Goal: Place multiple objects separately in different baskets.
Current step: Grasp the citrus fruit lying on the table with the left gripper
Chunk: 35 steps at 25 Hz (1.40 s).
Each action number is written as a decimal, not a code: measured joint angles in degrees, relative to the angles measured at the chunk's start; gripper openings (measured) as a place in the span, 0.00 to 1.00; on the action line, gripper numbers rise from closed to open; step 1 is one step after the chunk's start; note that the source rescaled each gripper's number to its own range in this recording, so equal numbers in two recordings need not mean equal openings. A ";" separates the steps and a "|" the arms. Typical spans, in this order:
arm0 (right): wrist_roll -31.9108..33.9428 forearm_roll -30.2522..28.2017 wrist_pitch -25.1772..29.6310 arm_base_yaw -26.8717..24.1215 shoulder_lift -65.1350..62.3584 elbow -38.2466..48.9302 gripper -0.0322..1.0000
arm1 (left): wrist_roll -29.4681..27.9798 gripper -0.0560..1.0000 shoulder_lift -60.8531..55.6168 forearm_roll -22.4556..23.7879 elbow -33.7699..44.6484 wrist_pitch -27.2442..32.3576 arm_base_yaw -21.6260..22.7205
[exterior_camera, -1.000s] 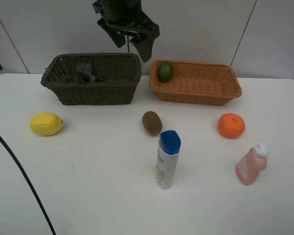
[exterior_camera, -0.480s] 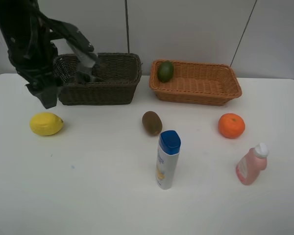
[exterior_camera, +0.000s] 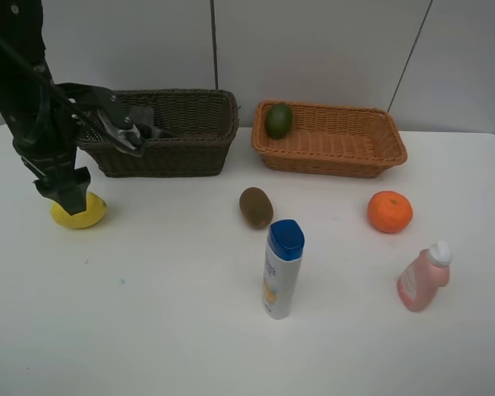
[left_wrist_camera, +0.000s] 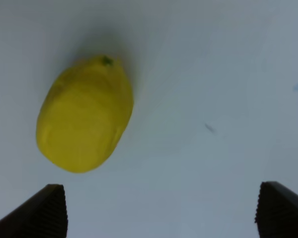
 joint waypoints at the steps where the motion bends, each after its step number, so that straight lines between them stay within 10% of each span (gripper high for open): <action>1: 0.00 0.00 0.00 0.00 0.00 0.00 1.00 | 0.05 1.00 0.82 -0.02 0.04 -0.54 0.38; 28: 0.00 0.00 0.00 0.00 0.00 0.00 1.00 | -1.38 0.99 18.82 -0.64 0.01 -19.57 8.07; 35: 0.00 0.00 0.00 0.00 0.00 0.00 1.00 | -4.37 0.52 18.89 -1.46 0.01 -17.37 8.19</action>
